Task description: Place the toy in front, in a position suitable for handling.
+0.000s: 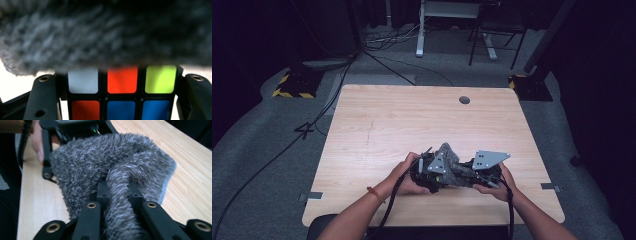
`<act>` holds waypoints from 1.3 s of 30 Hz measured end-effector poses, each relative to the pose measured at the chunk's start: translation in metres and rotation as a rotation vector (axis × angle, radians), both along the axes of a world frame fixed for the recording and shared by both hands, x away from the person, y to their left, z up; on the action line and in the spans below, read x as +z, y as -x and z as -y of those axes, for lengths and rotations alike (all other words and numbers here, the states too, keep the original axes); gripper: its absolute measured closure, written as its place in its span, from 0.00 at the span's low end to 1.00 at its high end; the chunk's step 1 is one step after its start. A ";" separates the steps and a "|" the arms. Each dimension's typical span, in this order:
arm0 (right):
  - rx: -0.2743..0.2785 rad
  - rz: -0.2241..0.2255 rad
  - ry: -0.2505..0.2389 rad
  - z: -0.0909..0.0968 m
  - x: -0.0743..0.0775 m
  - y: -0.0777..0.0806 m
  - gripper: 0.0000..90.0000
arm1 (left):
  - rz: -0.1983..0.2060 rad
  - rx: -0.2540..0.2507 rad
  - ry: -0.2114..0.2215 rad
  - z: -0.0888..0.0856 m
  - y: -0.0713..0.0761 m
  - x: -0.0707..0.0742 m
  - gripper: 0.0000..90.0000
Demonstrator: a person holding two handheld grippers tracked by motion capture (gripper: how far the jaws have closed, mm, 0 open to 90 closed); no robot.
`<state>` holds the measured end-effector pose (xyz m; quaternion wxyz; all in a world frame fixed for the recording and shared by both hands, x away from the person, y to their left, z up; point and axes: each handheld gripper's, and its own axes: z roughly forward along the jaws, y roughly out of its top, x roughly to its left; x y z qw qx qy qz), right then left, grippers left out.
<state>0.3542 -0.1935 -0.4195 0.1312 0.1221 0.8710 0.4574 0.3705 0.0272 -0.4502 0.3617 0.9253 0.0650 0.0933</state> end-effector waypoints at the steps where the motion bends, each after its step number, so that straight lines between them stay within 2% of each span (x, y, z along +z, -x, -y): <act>1: -0.010 -0.001 0.007 0.001 -0.002 -0.002 0.86 | 0.002 0.008 0.006 -0.001 0.000 0.001 0.37; 3: -0.037 -0.013 0.038 0.006 -0.008 -0.009 0.86 | 0.003 0.009 0.018 -0.004 0.000 0.004 0.37; 5: -0.042 -0.024 0.042 0.007 -0.010 -0.011 0.86 | 0.009 0.015 0.032 -0.006 0.000 0.007 0.37; 6: -0.049 -0.033 0.062 0.008 -0.014 -0.013 0.86 | 0.014 0.015 0.039 -0.008 0.000 0.009 0.37; 8: -0.046 -0.034 0.077 0.009 -0.015 -0.013 0.86 | 0.017 0.021 0.048 -0.011 0.000 0.011 0.37; 10: -0.047 -0.009 0.103 0.008 -0.017 -0.013 0.86 | 0.023 0.026 0.063 -0.013 0.000 0.014 0.37; 13: -0.043 -0.022 0.070 0.009 -0.016 -0.013 0.86 | 0.032 0.027 0.063 -0.014 0.001 0.015 0.37; 15: -0.025 -0.008 0.041 0.006 -0.010 -0.008 0.86 | 0.033 0.026 0.051 -0.012 0.001 0.013 0.37; 16: -0.017 0.003 0.032 0.004 -0.007 -0.005 0.86 | 0.033 0.019 0.027 -0.008 0.001 0.010 0.37; 17: -0.017 0.003 0.032 0.004 -0.007 -0.005 0.86 | 0.033 0.019 0.027 -0.008 0.001 0.010 0.37; 19: 0.002 0.004 -0.001 0.001 -0.001 0.000 0.86 | 0.031 0.014 0.021 -0.005 0.001 0.008 0.37; 21: 0.011 0.024 -0.008 -0.001 0.005 0.004 0.86 | 0.025 0.012 0.034 -0.002 0.001 0.008 0.37; 23: 0.011 0.037 -0.028 -0.001 0.009 0.006 0.86 | 0.031 0.015 0.023 0.001 0.002 0.007 0.37; 27: -0.024 0.086 0.012 -0.001 0.006 0.004 0.86 | 0.036 0.028 0.032 0.000 0.001 0.008 0.37; 28: -0.054 0.072 0.032 0.002 -0.002 -0.003 0.86 | 0.035 0.028 0.036 -0.002 0.001 0.009 0.37; 29: -0.063 0.039 0.035 0.004 -0.006 -0.007 0.86 | 0.036 0.032 0.035 -0.004 0.002 0.011 0.37; 30: -0.063 0.039 0.035 0.004 -0.006 -0.007 0.86 | 0.043 0.031 0.047 -0.005 0.002 0.012 0.37; 31: -0.087 0.000 0.049 0.009 -0.016 -0.015 0.86 | 0.043 0.033 0.058 -0.008 0.002 0.014 0.37; 32: -0.087 0.000 0.049 0.009 -0.016 -0.015 0.86 | 0.040 0.033 0.073 -0.010 0.003 0.016 0.37; 33: -0.098 -0.019 0.048 0.011 -0.019 -0.018 0.86 | 0.051 0.034 0.086 -0.012 0.003 0.018 0.37; 35: -0.098 -0.045 0.032 0.014 -0.025 -0.022 0.86 | 0.047 0.034 0.120 -0.015 0.004 0.023 0.37; 36: -0.093 -0.053 0.020 0.014 -0.026 -0.022 0.86 | 0.046 0.027 0.123 -0.016 0.005 0.024 0.37; 37: -0.069 -0.063 -0.010 0.013 -0.026 -0.021 0.86 | 0.045 0.019 0.133 -0.016 0.005 0.025 0.37; 38: -0.046 -0.064 -0.035 0.013 -0.025 -0.020 0.86 | 0.019 0.005 0.151 -0.017 0.005 0.026 0.37; 39: -0.046 -0.064 -0.035 0.013 -0.025 -0.020 0.86 | 0.019 0.005 0.151 -0.017 0.005 0.026 0.37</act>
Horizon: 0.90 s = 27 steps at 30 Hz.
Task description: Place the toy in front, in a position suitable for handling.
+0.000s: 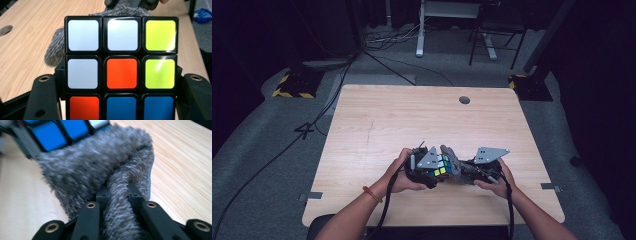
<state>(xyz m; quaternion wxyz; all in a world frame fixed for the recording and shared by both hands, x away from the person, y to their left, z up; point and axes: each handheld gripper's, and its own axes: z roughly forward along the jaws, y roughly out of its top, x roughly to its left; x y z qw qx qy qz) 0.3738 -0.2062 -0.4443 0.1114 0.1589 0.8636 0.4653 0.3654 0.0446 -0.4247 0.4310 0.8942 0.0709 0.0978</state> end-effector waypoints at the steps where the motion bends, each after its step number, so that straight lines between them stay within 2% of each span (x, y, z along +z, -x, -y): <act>1: 0.015 0.022 -0.009 -0.002 0.003 0.005 0.86 | 0.000 -0.004 0.000 0.000 0.000 0.000 0.37; 7: 0.007 0.044 -0.011 -0.001 0.010 0.008 0.86 | 0.027 -0.005 -0.034 0.001 0.000 -0.001 0.37; 10: -0.007 0.087 0.017 0.000 0.014 0.012 0.86 | 0.020 -0.001 -0.039 0.001 -0.001 -0.002 0.37; 11: -0.008 0.099 0.018 0.001 0.016 0.012 0.86 | 0.024 0.005 -0.053 0.000 -0.001 -0.003 0.37; 13: -0.012 0.106 -0.001 0.004 0.021 0.014 0.86 | 0.026 0.019 -0.081 0.002 -0.002 -0.006 0.37; 14: -0.004 0.100 -0.031 0.005 0.024 0.014 0.86 | 0.021 0.020 -0.092 0.003 -0.003 -0.008 0.37; 15: 0.031 0.103 -0.053 0.002 0.030 0.019 0.86 | 0.016 0.016 -0.099 0.007 -0.002 -0.011 0.37; 16: 0.031 0.103 -0.053 0.002 0.030 0.019 0.86 | 0.012 0.003 -0.098 0.009 -0.002 -0.012 0.37; 19: 0.061 0.147 -0.031 -0.011 0.033 0.030 0.86 | 0.011 -0.021 -0.118 0.019 0.000 -0.016 0.37; 21: 0.077 0.188 -0.020 -0.017 0.039 0.036 0.85 | -0.014 -0.032 -0.112 0.020 -0.001 -0.020 0.37; 22: 0.077 0.188 -0.020 -0.017 0.039 0.036 0.85 | -0.014 -0.032 -0.112 0.020 -0.001 -0.020 0.37; 25: 0.048 0.233 0.038 -0.022 0.038 0.037 0.85 | -0.009 -0.021 -0.110 0.020 -0.001 -0.020 0.37; 27: 0.008 0.249 0.086 -0.021 0.035 0.032 0.85 | -0.006 -0.019 -0.103 0.017 -0.001 -0.018 0.37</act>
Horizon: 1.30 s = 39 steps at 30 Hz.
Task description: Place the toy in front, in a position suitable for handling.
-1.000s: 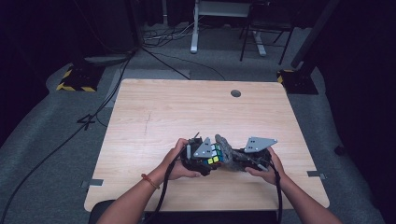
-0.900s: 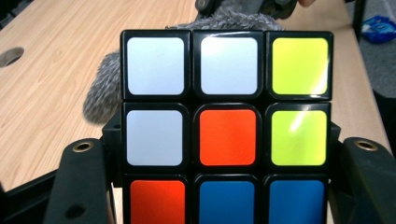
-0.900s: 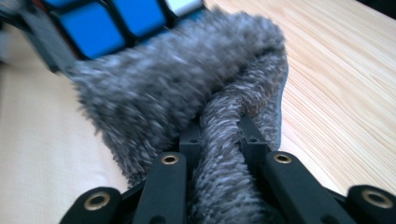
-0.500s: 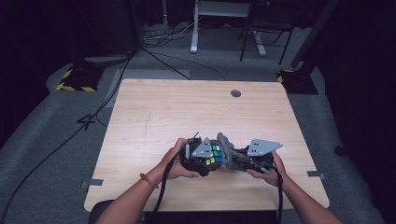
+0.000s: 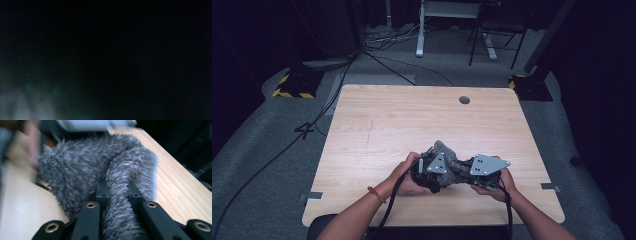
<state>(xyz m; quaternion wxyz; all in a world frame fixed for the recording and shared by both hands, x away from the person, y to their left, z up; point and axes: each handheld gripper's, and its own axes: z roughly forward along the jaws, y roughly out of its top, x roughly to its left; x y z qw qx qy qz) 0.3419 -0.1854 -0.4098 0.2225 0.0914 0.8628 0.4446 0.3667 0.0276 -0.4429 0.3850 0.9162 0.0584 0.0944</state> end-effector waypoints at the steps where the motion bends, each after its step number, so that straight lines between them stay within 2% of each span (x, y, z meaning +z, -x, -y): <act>1: -0.018 -0.003 0.014 0.003 -0.003 -0.004 0.86 | 0.010 0.002 0.003 -0.002 0.001 0.002 0.37; 2: -0.041 -0.022 0.017 0.007 -0.008 -0.010 0.86 | 0.010 0.003 0.004 -0.003 0.001 0.003 0.37; 4: -0.047 -0.057 0.015 0.014 -0.015 -0.015 0.86 | 0.015 0.006 0.022 -0.007 0.002 0.007 0.37; 7: -0.014 -0.094 -0.002 0.018 -0.018 -0.016 0.86 | 0.021 0.020 0.025 -0.013 0.000 0.011 0.37; 9: 0.008 -0.102 -0.011 0.017 -0.017 -0.014 0.86 | 0.028 0.043 0.023 -0.018 -0.004 0.010 0.37; 11: 0.037 -0.097 -0.017 0.012 -0.016 -0.009 0.85 | 0.010 0.058 0.028 -0.022 -0.008 0.008 0.37; 13: 0.059 -0.087 -0.016 0.006 -0.013 -0.005 0.85 | 0.014 0.059 0.011 -0.022 -0.007 0.006 0.37; 18: 0.102 -0.074 -0.070 -0.001 -0.001 0.005 0.85 | 0.016 0.017 -0.018 -0.007 -0.001 -0.001 0.37; 21: 0.071 -0.048 -0.053 -0.002 0.001 0.004 0.85 | 0.022 -0.007 -0.036 0.001 0.004 -0.002 0.37; 23: 0.046 -0.057 -0.056 0.001 0.000 -0.001 0.85 | 0.021 -0.023 -0.037 0.002 0.007 -0.001 0.37; 24: 0.028 -0.056 -0.047 0.003 -0.001 -0.004 0.85 | 0.017 -0.024 -0.029 0.002 0.008 0.000 0.37; 25: -0.012 -0.049 -0.018 0.007 -0.006 -0.011 0.85 | 0.015 -0.025 -0.022 0.001 0.008 0.001 0.37; 27: -0.023 -0.054 -0.005 0.009 -0.009 -0.014 0.85 | 0.022 -0.025 -0.016 0.000 0.009 0.003 0.37; 31: -0.045 -0.105 0.018 0.016 -0.020 -0.023 0.85 | 0.027 -0.016 0.007 -0.007 0.008 0.008 0.37; 35: -0.022 -0.176 0.014 0.018 -0.025 -0.028 0.85 | 0.053 -0.001 0.000 -0.013 0.008 0.011 0.37; 39: 0.001 -0.226 0.011 0.017 -0.033 -0.031 0.85 | 0.042 0.010 0.023 -0.019 0.005 0.012 0.37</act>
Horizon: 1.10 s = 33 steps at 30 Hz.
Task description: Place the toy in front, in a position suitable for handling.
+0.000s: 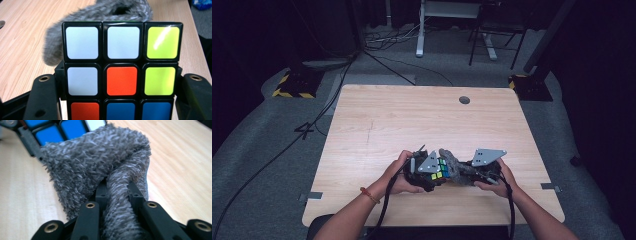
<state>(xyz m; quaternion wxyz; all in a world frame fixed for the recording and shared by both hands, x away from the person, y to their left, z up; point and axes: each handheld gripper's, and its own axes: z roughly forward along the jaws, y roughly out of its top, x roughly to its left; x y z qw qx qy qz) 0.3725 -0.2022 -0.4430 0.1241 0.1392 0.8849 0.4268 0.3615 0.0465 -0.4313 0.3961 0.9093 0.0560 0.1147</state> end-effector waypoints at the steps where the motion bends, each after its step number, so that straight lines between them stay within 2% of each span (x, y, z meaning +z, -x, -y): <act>1: 0.007 -0.003 -0.005 -0.001 0.000 0.000 0.85 | 0.003 -0.001 0.001 0.000 0.000 0.000 0.37; 3: 0.006 0.038 -0.011 -0.001 0.006 0.005 0.85 | 0.019 0.006 -0.013 0.001 0.001 0.000 0.37; 5: 0.008 0.055 -0.024 0.001 0.011 0.009 0.85 | 0.030 0.017 -0.032 0.001 0.002 -0.001 0.37; 8: 0.013 0.055 -0.056 0.005 0.015 0.010 0.85 | 0.039 0.030 -0.062 0.002 0.001 -0.004 0.37; 11: 0.043 0.059 -0.099 0.004 0.021 0.014 0.85 | 0.020 0.022 -0.069 0.007 0.001 -0.009 0.37; 14: 0.074 0.083 -0.087 -0.006 0.023 0.022 0.85 | 0.020 0.001 -0.089 0.019 0.004 -0.012 0.37; 15: 0.076 0.097 -0.076 -0.009 0.024 0.025 0.85 | 0.029 0.004 -0.102 0.021 0.004 -0.013 0.37; 16: 0.072 0.110 -0.073 -0.011 0.026 0.026 0.85 | 0.020 0.001 -0.102 0.023 0.004 -0.015 0.37; 18: 0.091 0.097 -0.105 -0.013 0.030 0.029 0.85 | 0.014 -0.009 -0.105 0.027 0.005 -0.017 0.37; 20: 0.096 0.103 -0.105 -0.014 0.031 0.030 0.85 | 0.021 -0.019 -0.116 0.031 0.006 -0.017 0.37; 25: 0.095 0.102 -0.108 -0.016 0.031 0.031 0.85 | 0.019 -0.010 -0.121 0.032 0.005 -0.017 0.37; 26: 0.078 0.110 -0.085 -0.015 0.031 0.029 0.85 | 0.023 -0.005 -0.120 0.031 0.005 -0.017 0.37; 29: 0.058 0.117 -0.071 -0.010 0.030 0.025 0.85 | 0.016 -0.004 -0.085 0.026 0.004 -0.013 0.37; 33: 0.003 0.083 -0.043 0.001 0.021 0.013 0.85 | 0.011 0.004 -0.058 0.018 0.004 -0.007 0.37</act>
